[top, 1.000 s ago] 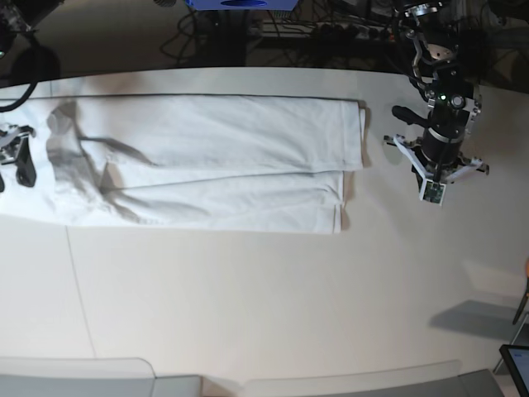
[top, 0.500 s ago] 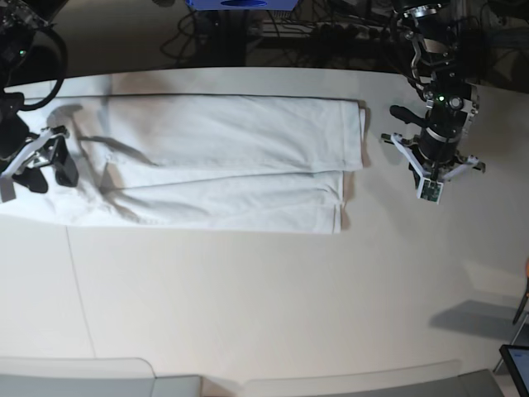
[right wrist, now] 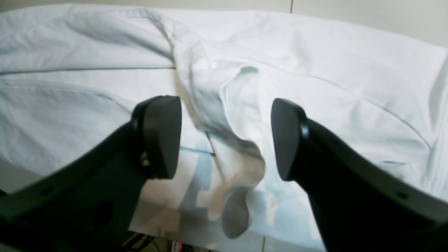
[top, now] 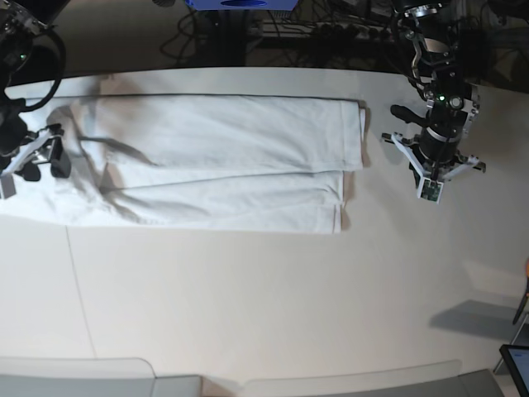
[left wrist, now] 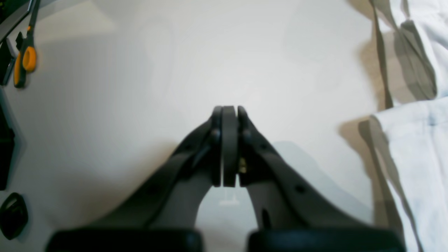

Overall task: Fold the T-shirt properly
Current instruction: 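Regrasp the shirt end with the right gripper and straighten it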

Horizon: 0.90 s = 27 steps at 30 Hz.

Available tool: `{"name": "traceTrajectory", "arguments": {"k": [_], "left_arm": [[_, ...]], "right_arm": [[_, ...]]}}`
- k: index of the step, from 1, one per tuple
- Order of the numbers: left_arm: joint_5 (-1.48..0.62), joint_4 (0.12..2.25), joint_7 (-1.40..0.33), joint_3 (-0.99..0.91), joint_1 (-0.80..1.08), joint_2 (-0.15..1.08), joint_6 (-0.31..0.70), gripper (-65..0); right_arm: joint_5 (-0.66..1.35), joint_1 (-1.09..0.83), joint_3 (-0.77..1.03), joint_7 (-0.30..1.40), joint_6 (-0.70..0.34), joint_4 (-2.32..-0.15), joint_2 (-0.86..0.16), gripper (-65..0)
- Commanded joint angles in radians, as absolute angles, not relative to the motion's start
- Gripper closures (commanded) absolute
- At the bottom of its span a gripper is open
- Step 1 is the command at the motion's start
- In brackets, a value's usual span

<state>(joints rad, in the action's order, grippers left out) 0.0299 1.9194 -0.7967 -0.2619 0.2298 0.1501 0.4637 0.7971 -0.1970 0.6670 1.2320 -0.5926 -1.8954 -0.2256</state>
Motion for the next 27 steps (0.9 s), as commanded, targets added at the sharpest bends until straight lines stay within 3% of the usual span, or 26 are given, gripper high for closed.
{"name": "traceTrajectory", "arguments": {"k": [1, 9, 15, 17, 27], "left_arm": [[0.03, 1.937, -0.78, -0.266, 0.222, 0.16, 0.455, 0.0], [0.03, 1.937, -0.78, -0.268, 0.223, 0.16, 0.455, 0.0], [0.031, 1.937, -0.78, -0.275, 0.225, 0.162, 0.455, 0.0], [0.031, 1.937, -0.78, -0.275, 0.225, 0.162, 0.455, 0.0], [0.031, 1.937, -0.78, -0.268, 0.22, 0.16, 0.455, 0.0]], "right_arm": [[0.811, -0.185, 0.657, 1.213, -0.595, -1.908, -0.231, -38.6], [0.806, -0.159, 0.556, 1.176, -0.595, -1.857, -0.222, -36.3], [0.812, -0.154, 0.542, 1.181, -0.595, -1.819, -0.222, -7.1], [0.814, -0.157, 0.542, 1.181, -0.595, -1.817, -0.222, 0.0], [0.885, -0.189, 0.541, 1.265, -0.595, -1.824, -0.208, 0.0]]}}
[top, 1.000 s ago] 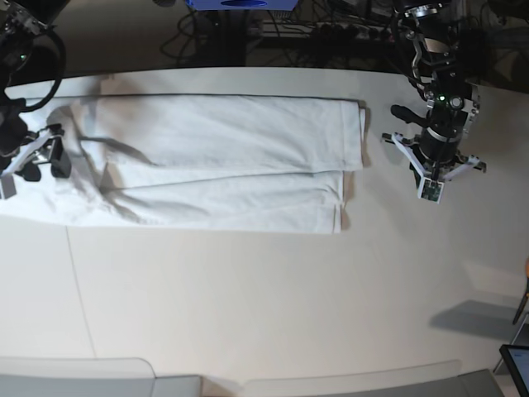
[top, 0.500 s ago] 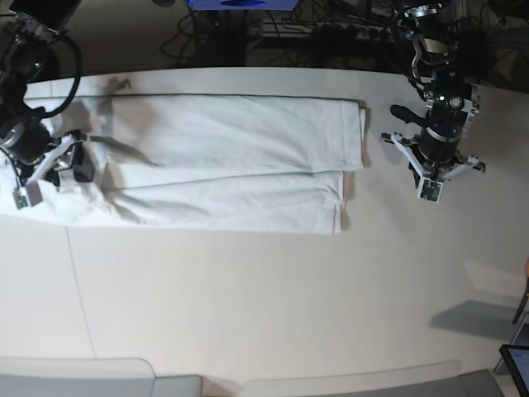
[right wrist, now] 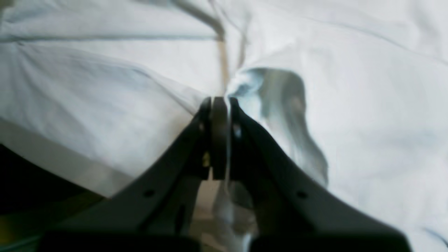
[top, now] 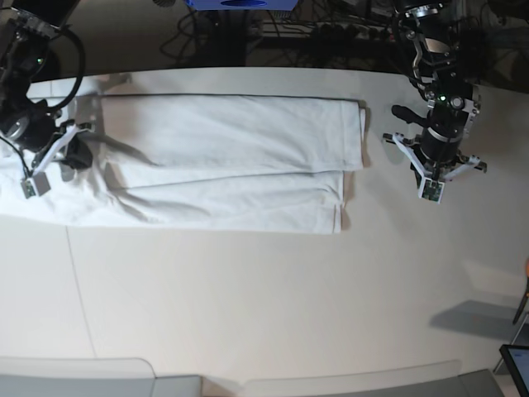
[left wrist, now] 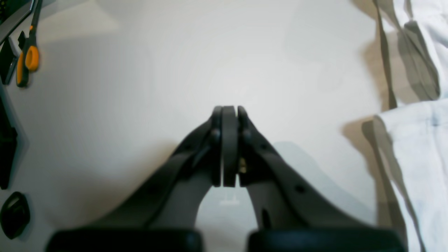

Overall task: Fold the T-shirt properly
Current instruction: 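Regrasp the shirt end with the right gripper and straighten it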

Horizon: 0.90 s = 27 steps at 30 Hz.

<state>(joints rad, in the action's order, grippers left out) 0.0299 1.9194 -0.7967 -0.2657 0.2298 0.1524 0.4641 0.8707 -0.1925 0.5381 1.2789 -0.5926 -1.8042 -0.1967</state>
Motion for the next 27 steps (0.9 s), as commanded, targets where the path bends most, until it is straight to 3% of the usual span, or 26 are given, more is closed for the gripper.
{"name": "traceTrajectory", "arguments": {"k": [1, 18, 27], "left_arm": [[0.031, 1.937, -0.78, -0.268, 0.22, 0.159, 0.455, 0.0], [0.035, 1.936, -0.78, -0.268, 0.223, 0.16, 0.455, 0.0], [0.035, 1.937, -0.78, -0.269, 0.226, 0.16, 0.455, 0.0]], "right_arm": [[0.898, -0.194, 0.541, 1.265, -0.595, -1.825, -0.206, 0.0], [0.9, -0.219, 0.364, 1.256, -0.59, -1.831, -0.15, -0.3], [0.897, -0.177, 0.387, 1.187, -0.59, -1.83, -0.228, 0.0]]}}
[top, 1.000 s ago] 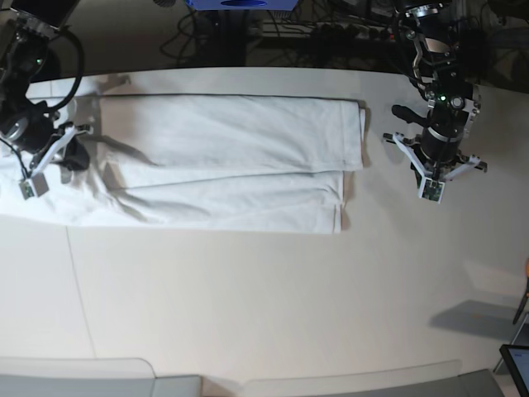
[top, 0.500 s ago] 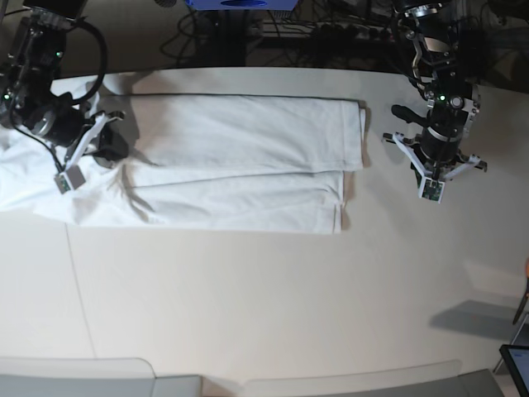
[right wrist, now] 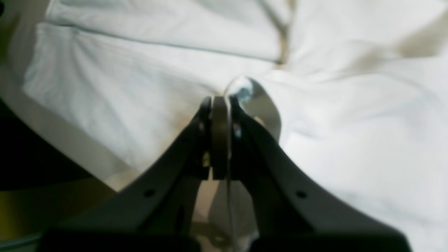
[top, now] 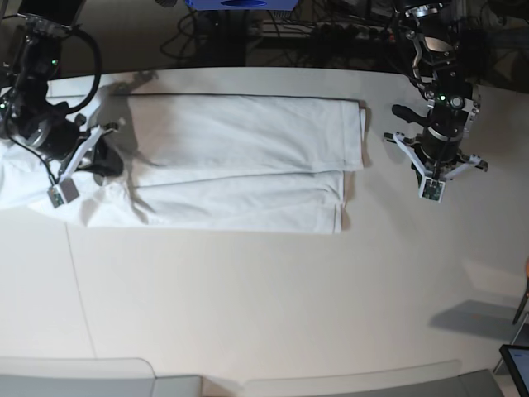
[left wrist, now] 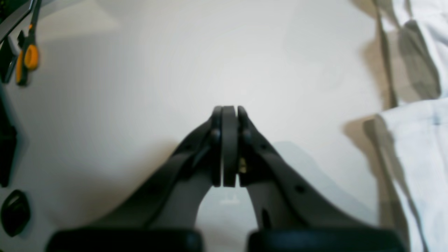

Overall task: Fold the T-shirt properly
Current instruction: 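Regrasp the shirt end with the right gripper and straighten it, then raise the right gripper and move the left gripper to the other shirt end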

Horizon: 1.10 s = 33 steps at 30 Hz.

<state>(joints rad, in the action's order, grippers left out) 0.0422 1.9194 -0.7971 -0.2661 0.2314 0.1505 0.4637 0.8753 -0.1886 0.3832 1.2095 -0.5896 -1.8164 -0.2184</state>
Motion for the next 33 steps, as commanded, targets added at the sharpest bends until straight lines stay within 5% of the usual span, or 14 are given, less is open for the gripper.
{"name": "traceTrajectory", "arguments": {"k": [1, 19, 28, 33], "left_arm": [[0.035, 1.937, -0.78, -0.271, 0.232, 0.16, 0.455, 0.0], [0.039, 1.94, -0.78, -0.269, 0.243, 0.162, 0.455, 0.0], [0.036, 1.939, -0.78, -0.269, 0.24, 0.162, 0.455, 0.0], [0.033, 1.939, -0.78, -0.268, 0.239, 0.162, 0.455, 0.0]], "right_arm": [[0.897, -0.177, 0.387, 1.185, -0.59, -1.83, -0.243, 0.0], [0.802, -0.114, 0.386, 1.194, -0.588, -1.801, -0.203, -1.5], [0.921, -0.093, 0.545, 1.294, -0.59, -1.906, -0.208, -39.3], [0.981, -0.059, 0.711, 1.279, -0.59, -1.9, -0.275, -41.1]]}}
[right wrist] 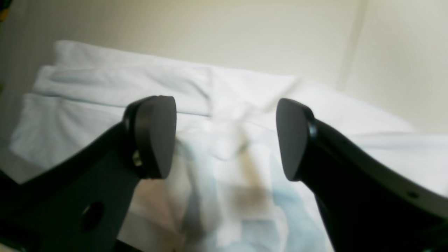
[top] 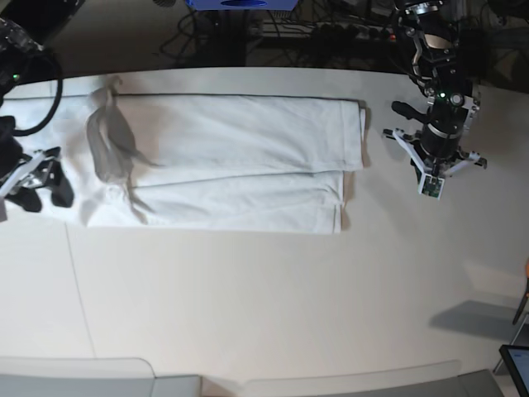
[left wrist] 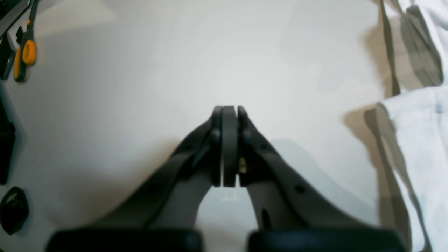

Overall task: Fold the T-shirt properly
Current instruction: 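Raise the right gripper and move the left gripper to the other shirt end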

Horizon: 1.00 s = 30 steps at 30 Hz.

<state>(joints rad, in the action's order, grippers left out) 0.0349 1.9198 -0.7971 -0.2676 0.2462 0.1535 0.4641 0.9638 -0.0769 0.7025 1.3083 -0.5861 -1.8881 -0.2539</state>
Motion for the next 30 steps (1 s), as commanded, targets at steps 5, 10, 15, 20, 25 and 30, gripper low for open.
{"name": "traceTrajectory", "arguments": {"k": [5, 10, 15, 20, 25, 30], "left_arm": [[0.031, 1.939, -0.78, -0.268, 0.242, 0.162, 0.455, 0.0], [0.031, 1.939, -0.78, -0.268, 0.242, 0.162, 0.455, 0.0], [0.031, 1.942, -0.78, -0.268, 0.243, 0.16, 0.455, 0.0], [0.031, 1.939, -0.78, -0.268, 0.243, 0.16, 0.455, 0.0], [0.019, 1.945, -0.779, -0.22, 0.242, 0.142, 0.456, 0.0], [0.015, 1.946, -0.779, -0.073, 0.234, 0.131, 0.455, 0.0]], "right_arm": [[0.728, -0.044, 0.835, 1.165, -0.59, -1.857, -0.318, -40.0], [0.587, 0.028, 0.774, 1.127, -0.596, -1.58, -0.386, -41.5], [0.582, 0.084, 0.708, 0.984, -0.595, -1.357, -0.469, -42.8], [0.579, 0.13, 0.705, 0.928, -0.591, -1.227, -0.544, -42.8], [0.579, 0.148, 0.705, 0.878, -0.591, -1.125, -0.598, -42.8], [0.579, 0.148, 0.639, 0.842, -0.591, -1.078, -0.619, -42.8]]}}
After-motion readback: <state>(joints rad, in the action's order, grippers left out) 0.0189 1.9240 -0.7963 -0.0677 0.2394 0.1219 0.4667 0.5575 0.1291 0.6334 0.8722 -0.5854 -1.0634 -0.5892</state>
